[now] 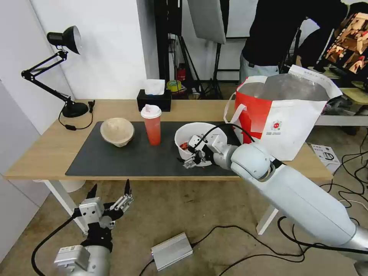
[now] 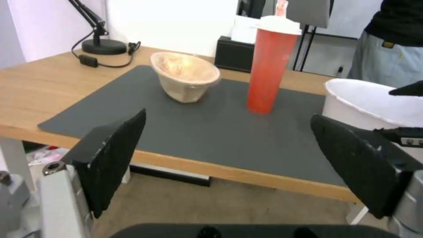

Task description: Pick up the trash from the table and place it into the takeout bag.

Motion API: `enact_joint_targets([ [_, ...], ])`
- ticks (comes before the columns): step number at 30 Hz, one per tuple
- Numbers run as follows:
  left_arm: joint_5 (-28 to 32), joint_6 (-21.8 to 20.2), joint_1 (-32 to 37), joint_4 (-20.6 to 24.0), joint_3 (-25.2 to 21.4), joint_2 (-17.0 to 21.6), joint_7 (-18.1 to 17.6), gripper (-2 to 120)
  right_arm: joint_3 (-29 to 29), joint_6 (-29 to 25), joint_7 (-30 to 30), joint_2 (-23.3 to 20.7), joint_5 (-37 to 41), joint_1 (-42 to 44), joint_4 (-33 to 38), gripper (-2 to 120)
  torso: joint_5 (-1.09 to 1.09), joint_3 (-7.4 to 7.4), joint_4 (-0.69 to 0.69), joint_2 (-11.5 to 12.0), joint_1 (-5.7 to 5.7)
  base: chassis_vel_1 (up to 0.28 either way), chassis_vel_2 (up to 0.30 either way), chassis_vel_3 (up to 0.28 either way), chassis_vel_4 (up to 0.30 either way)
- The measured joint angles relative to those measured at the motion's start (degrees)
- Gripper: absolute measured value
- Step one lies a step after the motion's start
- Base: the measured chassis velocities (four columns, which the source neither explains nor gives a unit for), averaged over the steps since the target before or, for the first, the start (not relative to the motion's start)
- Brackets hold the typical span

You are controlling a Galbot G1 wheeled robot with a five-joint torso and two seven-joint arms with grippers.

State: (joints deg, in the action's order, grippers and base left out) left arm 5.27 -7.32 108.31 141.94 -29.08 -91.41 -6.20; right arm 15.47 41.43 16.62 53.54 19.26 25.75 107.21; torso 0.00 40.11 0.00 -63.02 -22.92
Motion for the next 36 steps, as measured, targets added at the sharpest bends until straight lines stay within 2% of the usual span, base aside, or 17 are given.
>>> enact_joint_targets([
  [18, -0.67, 0.14, 0.82, 0.61, 0.15, -0.07, -0.13, 100, -1.02, 0.03, -0.33, -0.20, 0.28, 2.23, 0.37, 100, 0.00, 0.00, 0.00, 0.00, 0.00, 0.000, 0.000, 0.000, 0.000],
  [36, -1.25, 0.30, 1.67, 1.28, 0.19, -0.10, -0.21, 100, -2.32, 0.09, -0.31, -1.13, 6.43, 2.00, -0.23, 100, 0.00, 0.00, 0.00, -0.01, 0.00, 0.000, 0.000, 0.000, 0.000],
])
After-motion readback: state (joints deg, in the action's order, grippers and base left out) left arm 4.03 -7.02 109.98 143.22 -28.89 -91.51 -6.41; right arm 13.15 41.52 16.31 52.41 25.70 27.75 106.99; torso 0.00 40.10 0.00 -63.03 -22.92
